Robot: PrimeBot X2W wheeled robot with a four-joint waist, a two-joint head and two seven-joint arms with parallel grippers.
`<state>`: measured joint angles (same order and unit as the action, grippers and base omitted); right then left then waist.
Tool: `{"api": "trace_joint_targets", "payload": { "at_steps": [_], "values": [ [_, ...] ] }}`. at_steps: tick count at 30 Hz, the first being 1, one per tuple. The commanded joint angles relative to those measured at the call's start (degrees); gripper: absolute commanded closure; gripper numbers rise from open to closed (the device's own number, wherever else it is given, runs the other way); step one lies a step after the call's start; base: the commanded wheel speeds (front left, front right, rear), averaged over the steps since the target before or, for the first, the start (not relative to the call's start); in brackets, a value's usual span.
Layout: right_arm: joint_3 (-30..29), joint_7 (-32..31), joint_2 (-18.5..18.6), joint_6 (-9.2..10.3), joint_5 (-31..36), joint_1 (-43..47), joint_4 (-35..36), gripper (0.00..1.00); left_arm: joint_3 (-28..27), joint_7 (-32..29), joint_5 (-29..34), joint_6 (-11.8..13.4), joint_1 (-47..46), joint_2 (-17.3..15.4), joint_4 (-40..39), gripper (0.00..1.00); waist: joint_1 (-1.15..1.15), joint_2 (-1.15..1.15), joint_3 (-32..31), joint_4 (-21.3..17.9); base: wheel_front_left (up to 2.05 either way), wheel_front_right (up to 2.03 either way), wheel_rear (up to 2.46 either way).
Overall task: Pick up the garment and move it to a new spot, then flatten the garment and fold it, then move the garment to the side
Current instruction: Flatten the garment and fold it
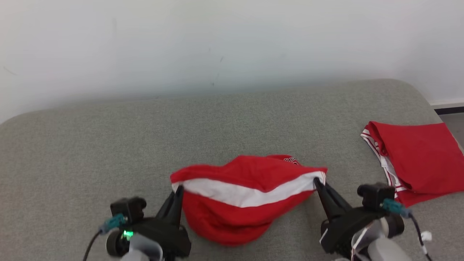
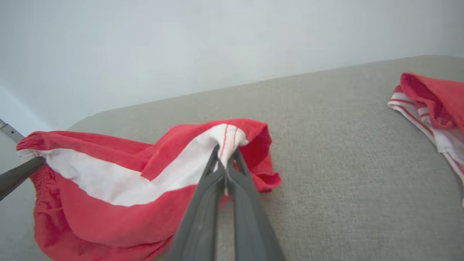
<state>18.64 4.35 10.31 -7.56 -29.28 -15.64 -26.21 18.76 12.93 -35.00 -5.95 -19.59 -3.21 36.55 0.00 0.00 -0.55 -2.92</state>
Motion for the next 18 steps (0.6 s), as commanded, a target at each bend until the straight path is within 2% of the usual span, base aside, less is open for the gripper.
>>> {"api": "trace_joint_targets", "payload": {
  "at_steps": [1,5,10,14,18],
  "values": [
    [-0.1,-1.0,0.8,0.15,-0.4,-1.4,1.8,1.00,-0.1,-0.7,-0.6,-0.2,-1.8,-0.3,-1.4,1.00,0.00,0.00,0.3,-0.2,0.00,0.00,0.00],
    [-0.2,-5.1,2.6,0.15,-0.8,-4.9,7.1,1.00,-0.1,-4.3,-2.6,-0.7,-6.3,-0.8,-6.0,1.00,0.00,0.00,2.0,-0.8,0.00,0.00,0.00],
    [0.8,-8.9,4.5,0.15,-0.4,-12.3,10.0,1.00,-1.1,-8.6,-4.4,-1.0,-13.7,-2.3,-9.6,1.00,0.00,0.00,6.5,-2.1,0.00,0.00,0.00],
    [1.3,-11.2,3.9,0.15,-1.1,-21.9,9.3,1.00,-3.0,-12.2,-5.9,-0.8,-21.3,-4.1,-11.3,1.00,0.00,0.00,12.7,-3.9,0.00,0.00,0.00],
    [0.1,-12.2,2.8,0.15,-1.1,-34.9,5.5,1.00,-5.5,-16.2,-7.1,-0.3,-31.8,-6.4,-13.0,1.00,0.00,0.00,21.2,-5.6,0.00,0.00,0.00]
  ]
}}
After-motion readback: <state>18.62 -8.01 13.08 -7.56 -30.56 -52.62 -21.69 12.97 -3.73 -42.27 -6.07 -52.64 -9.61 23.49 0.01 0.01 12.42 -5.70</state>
